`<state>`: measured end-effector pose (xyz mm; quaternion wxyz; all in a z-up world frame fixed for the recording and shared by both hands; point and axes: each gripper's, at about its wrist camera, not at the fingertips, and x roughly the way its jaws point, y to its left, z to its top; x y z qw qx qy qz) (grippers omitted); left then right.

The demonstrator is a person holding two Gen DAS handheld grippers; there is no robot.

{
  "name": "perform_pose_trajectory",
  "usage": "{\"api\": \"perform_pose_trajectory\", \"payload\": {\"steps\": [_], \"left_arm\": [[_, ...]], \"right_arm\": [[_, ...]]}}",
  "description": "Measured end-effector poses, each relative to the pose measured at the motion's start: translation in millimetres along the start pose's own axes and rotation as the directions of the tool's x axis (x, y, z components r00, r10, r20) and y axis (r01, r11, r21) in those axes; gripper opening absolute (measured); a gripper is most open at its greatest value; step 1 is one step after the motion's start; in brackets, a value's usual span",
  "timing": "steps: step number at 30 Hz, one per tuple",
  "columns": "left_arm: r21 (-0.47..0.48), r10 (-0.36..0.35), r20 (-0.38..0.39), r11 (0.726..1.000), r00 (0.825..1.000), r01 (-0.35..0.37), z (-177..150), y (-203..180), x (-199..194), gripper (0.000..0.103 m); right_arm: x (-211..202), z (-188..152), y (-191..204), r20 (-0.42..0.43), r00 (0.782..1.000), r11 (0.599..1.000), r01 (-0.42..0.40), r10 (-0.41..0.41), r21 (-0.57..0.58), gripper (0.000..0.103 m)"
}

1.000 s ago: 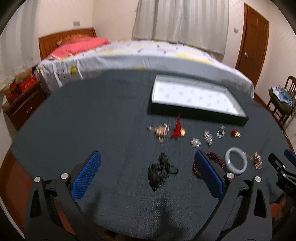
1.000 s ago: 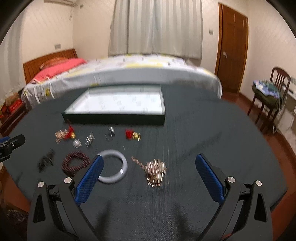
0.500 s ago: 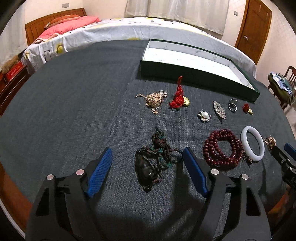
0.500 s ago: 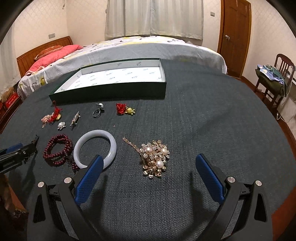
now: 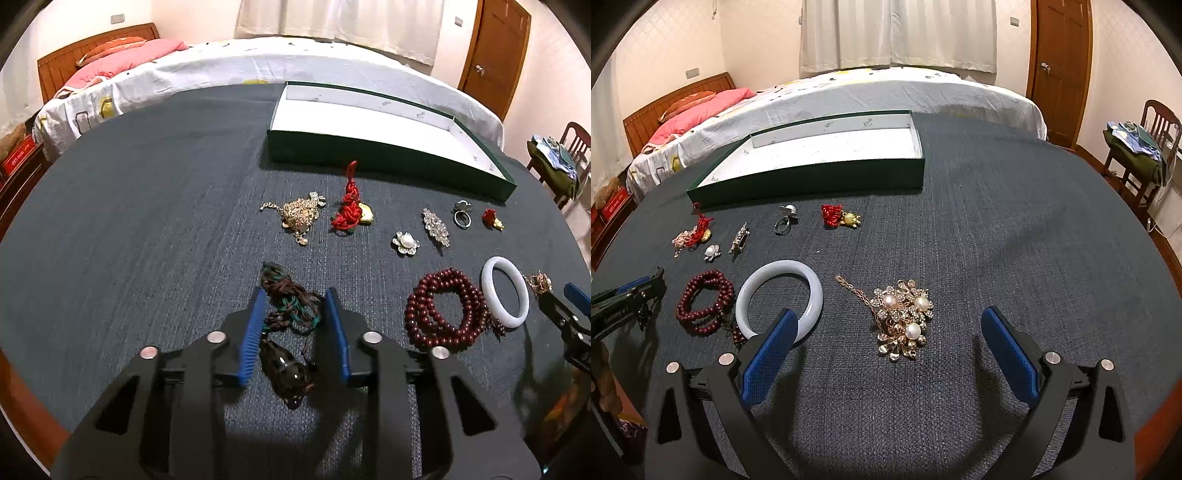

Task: Organize jewelry
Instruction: 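Lower the left tool and grasp the black cord necklace, then lift the black necklace with the left tool while the right tool grasps the pearl brooch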

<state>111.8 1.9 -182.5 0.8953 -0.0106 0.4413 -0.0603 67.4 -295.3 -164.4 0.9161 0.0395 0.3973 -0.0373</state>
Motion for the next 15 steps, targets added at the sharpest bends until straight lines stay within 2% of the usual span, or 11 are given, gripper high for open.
{"api": "perform_pose_trajectory", "payload": {"steps": [9,15], "left_arm": [[-0.001,-0.047,-0.006,0.999,0.999,0.047,2.5,0.1,1.6,0.009],[-0.017,-0.054,-0.004,0.998,0.999,0.053,2.2,0.4,2.0,0.008]], "right_arm": [[3.2,1.4,-3.2,-0.015,1.0,1.0,-0.02,0.02,0.015,0.097],[4.7,1.6,-2.4,-0.02,1.0,1.0,-0.022,0.022,0.013,0.097]]}}
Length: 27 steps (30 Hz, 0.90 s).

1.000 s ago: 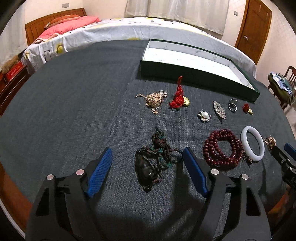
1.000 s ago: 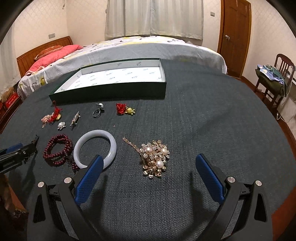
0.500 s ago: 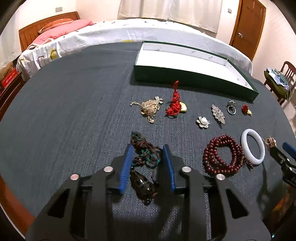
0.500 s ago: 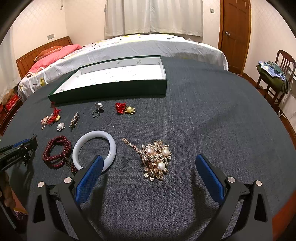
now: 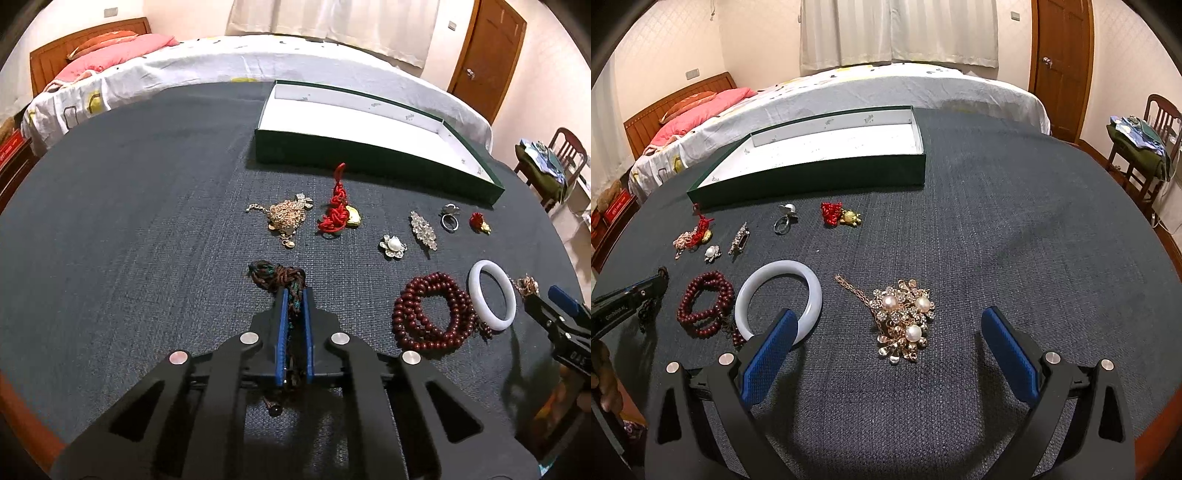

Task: Organize jewelry
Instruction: 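Lift the black necklace with the left tool while the right tool grasps the pearl brooch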

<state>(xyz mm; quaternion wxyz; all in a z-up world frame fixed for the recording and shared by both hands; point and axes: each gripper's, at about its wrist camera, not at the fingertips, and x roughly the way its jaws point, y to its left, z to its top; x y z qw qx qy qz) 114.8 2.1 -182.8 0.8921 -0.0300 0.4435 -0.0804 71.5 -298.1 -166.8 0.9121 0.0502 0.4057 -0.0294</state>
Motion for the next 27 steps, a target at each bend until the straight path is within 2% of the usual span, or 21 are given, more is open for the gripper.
{"api": "perform_pose_trajectory", "payload": {"steps": [13,20,21,22,23,27], "left_arm": [[-0.019,0.035,0.021,0.999,0.999,-0.035,1,4,-6,0.007],[-0.017,0.033,0.024,0.999,0.999,-0.033,1,4,-8,0.007],[-0.017,0.033,0.025,0.999,0.999,-0.033,2,4,-8,0.007],[-0.017,0.033,0.025,0.999,0.999,-0.033,2,4,-8,0.007],[-0.015,0.033,0.025,0.999,0.999,-0.032,2,4,-8,0.007],[-0.012,0.032,0.026,0.999,0.999,-0.032,2,3,-9,0.007]], "right_arm": [[5,0,-10,-0.01,0.999,0.999,0.039,-0.038,0.006,0.096],[13,3,-13,-0.021,1.0,1.0,0.018,-0.018,0.01,0.094],[13,2,-13,-0.023,1.0,1.0,0.017,-0.017,0.008,0.091],[14,2,-13,-0.029,0.999,1.0,0.014,-0.014,0.006,0.078],[14,2,-13,-0.024,0.999,1.0,0.028,-0.029,-0.001,0.069],[14,4,-14,-0.022,0.999,0.999,0.033,-0.033,-0.008,0.058]]}}
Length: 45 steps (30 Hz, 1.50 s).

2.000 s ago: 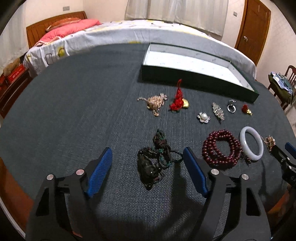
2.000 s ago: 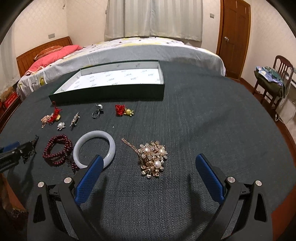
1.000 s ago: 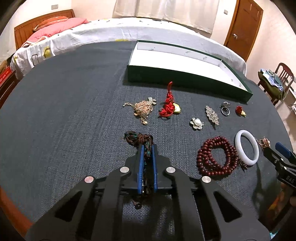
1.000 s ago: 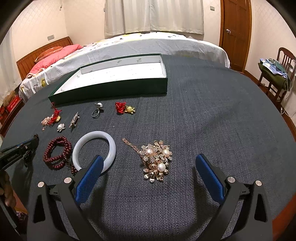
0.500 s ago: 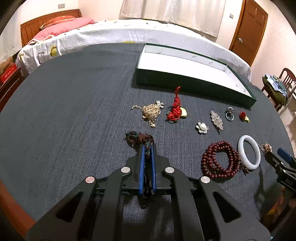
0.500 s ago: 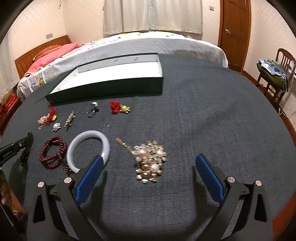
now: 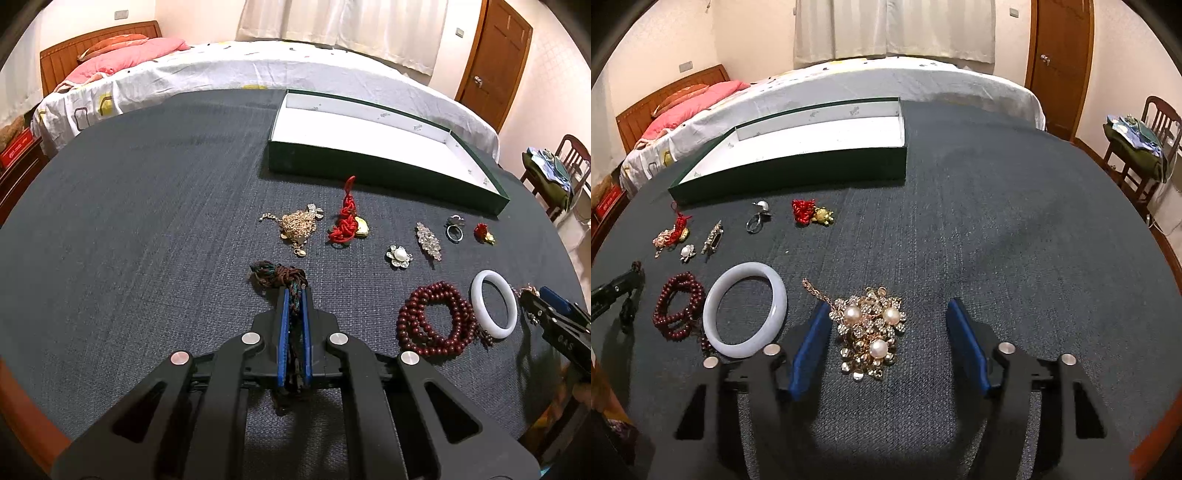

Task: Organize jewelry
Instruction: 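Lift the black necklace with the left tool while the right tool grasps the pearl brooch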

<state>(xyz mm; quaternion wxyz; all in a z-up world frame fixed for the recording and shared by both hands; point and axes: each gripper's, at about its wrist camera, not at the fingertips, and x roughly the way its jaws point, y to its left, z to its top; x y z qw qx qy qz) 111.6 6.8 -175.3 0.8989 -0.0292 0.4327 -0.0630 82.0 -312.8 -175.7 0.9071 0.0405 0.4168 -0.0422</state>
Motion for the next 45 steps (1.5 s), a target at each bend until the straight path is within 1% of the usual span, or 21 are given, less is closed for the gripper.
{"api": "perform_pose_trajectory", "payload": {"steps": [1,3,5,7,9,13,23,45], "left_arm": [[0.001,0.0,0.001,1.0,1.0,0.0,0,0,0,0.007],[0.004,0.001,0.002,1.0,1.0,-0.001,0,-1,-1,0.007],[0.008,0.002,0.005,1.0,1.0,-0.002,1,-1,-2,0.007],[0.011,0.003,0.008,1.0,1.0,-0.003,0,-2,-2,0.007],[0.012,0.0,0.01,1.0,1.0,-0.001,0,-3,-3,0.007],[0.015,-0.004,0.018,1.0,1.0,0.004,1,-6,-7,0.007],[0.015,-0.015,0.053,1.0,0.998,0.015,4,-9,-22,0.007],[0.031,-0.029,0.16,0.999,0.987,0.024,21,-20,-65,0.007]], "right_arm": [[0,0,0,0.001,1.0,1.0,-0.002,0.002,-0.004,0.054],[-1,0,1,0.002,1.0,1.0,-0.008,0.008,-0.013,0.05],[-2,-1,3,0.003,1.0,1.0,-0.014,0.014,-0.023,0.04],[-3,-3,3,0.004,1.0,0.999,-0.028,0.028,-0.026,0.033],[-4,-3,1,0.002,0.999,0.999,-0.04,0.04,-0.018,0.033],[-8,-4,-1,0.006,0.999,0.999,-0.046,0.046,-0.007,0.028],[-17,-4,-1,0.018,0.997,0.997,-0.07,0.07,0.012,0.027],[-53,9,3,0.111,0.989,0.995,-0.097,0.096,0.002,0.026]]}}
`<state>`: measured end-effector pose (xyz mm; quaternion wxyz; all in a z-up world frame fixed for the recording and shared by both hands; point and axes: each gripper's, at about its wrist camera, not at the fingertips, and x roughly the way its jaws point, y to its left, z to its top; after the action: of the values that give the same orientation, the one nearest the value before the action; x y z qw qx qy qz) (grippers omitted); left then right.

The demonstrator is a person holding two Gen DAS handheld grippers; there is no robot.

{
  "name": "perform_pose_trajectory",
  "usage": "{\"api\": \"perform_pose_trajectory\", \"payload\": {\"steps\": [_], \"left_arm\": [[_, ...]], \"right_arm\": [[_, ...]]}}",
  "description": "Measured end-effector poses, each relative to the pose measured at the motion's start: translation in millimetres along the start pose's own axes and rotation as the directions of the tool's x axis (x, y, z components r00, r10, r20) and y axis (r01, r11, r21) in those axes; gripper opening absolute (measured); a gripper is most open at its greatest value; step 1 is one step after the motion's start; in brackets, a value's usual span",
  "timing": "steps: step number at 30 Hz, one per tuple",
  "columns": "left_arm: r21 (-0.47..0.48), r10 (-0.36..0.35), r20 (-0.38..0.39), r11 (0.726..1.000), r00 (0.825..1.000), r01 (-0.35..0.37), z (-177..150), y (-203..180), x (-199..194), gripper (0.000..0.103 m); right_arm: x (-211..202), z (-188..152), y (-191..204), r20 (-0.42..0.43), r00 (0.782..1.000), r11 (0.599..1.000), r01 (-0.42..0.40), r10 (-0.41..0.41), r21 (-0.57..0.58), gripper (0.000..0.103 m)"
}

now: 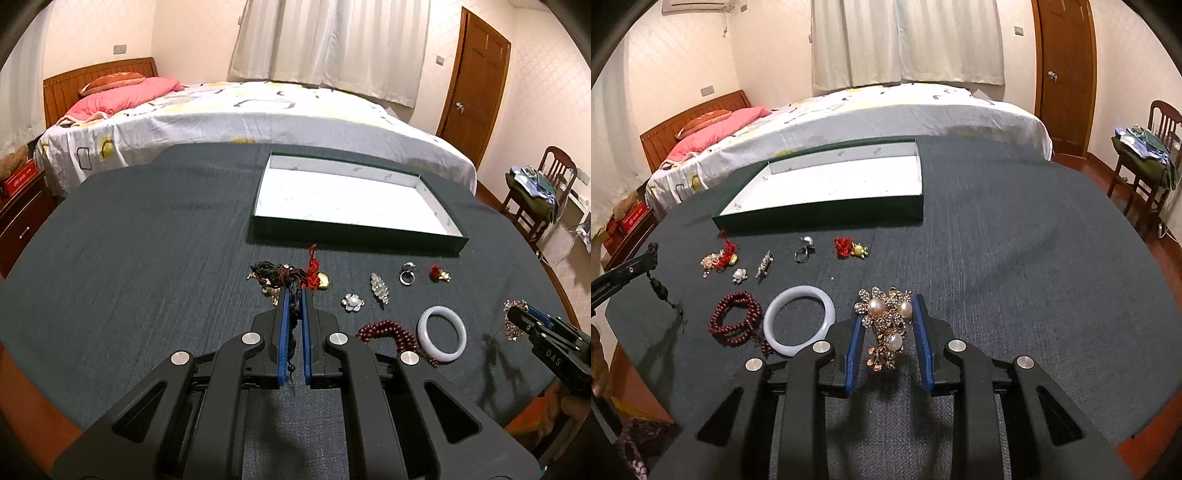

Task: Organize jewelry
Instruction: 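Lift the black necklace with the left tool while the right tool grasps the pearl brooch, then carry both pieces into the box and open both tools to release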

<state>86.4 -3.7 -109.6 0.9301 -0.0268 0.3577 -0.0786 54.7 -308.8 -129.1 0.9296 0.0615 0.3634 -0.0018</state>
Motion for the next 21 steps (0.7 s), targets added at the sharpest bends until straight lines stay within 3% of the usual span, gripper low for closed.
{"api": "perform_pose_trajectory", "payload": {"steps": [11,21], "left_arm": [[0.013,-0.038,0.066,0.999,0.997,0.038,26,-14,-17,0.007],[0.073,-0.12,0.152,0.991,0.981,0.11,87,-49,-4,0.007]], "right_arm": [[-24,30,14,0.087,0.995,0.999,-0.048,0.05,-0.02,0.026],[-22,86,30,0.194,0.977,0.995,-0.075,0.086,-0.065,0.026]]}}
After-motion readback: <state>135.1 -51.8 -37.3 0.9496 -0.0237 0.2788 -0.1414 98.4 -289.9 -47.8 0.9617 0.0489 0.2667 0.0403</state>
